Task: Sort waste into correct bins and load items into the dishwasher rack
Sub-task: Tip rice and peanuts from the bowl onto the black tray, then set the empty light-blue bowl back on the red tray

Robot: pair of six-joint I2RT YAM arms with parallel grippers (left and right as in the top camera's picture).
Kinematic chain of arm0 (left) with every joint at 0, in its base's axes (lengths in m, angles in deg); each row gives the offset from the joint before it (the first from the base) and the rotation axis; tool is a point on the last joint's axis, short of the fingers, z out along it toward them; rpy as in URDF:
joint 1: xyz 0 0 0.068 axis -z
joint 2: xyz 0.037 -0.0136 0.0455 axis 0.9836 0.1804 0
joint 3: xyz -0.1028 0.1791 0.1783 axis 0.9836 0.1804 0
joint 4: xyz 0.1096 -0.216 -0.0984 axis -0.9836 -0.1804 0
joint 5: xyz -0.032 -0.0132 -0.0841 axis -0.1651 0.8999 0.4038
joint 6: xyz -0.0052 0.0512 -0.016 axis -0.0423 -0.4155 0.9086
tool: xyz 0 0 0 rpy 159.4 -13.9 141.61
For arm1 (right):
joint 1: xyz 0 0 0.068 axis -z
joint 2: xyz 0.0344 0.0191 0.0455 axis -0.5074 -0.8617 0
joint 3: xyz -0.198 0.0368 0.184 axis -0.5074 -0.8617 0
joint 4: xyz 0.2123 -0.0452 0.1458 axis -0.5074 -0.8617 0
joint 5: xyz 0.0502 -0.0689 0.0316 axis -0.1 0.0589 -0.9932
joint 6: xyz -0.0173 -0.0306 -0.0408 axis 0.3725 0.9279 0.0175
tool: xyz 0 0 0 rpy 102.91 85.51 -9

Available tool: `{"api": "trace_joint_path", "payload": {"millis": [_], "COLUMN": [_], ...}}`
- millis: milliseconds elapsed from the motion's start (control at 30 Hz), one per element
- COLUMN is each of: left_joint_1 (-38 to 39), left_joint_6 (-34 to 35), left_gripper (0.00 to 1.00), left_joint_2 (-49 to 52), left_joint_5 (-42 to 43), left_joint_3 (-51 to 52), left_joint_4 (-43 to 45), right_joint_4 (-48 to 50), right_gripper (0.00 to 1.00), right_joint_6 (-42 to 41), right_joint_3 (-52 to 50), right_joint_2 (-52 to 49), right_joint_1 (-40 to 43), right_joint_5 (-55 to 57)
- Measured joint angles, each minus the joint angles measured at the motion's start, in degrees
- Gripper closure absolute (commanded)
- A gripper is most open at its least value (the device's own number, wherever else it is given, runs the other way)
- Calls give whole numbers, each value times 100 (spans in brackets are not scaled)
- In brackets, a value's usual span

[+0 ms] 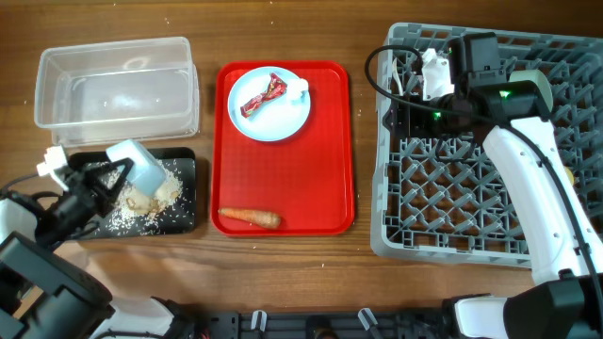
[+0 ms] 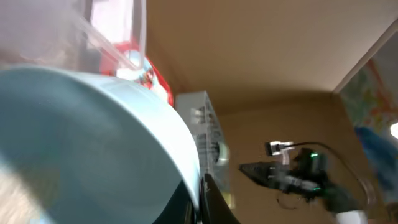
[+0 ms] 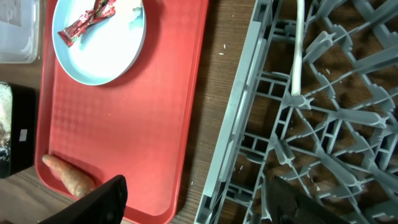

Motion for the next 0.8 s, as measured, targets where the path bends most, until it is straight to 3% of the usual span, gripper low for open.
{"api": "trace_joint_path", "payload": {"millis": [33,200,500,600,667,800], "left_joint_1": [-26,-35,214,857,1703,3488], "left_joint_6": [275,898,1036,1064,1217,2865], "left_gripper": [96,96,96,96,96,96], "left_joint_2": [15,57,17,-385,-590,-636], "left_joint_5": [-79,-92,-94,-122,-284,-1375], "left_joint_3": [9,13,13,0,-243,-527], "left_joint_4": [542,691,317,365,544,2323], "right_joint_4": [2,2,2,2,2,-94], "right_gripper": [27,26,26,26,25,22], "right_joint_6": [0,-83,-85,-85,-85,-87], "right_joint_3": [0,0,0,0,0,0], "right_joint_2": [0,0,0,0,0,0], "right_joint_1": [0,0,0,0,0,0], "right_joint_5": [0,2,2,2,2,0]}}
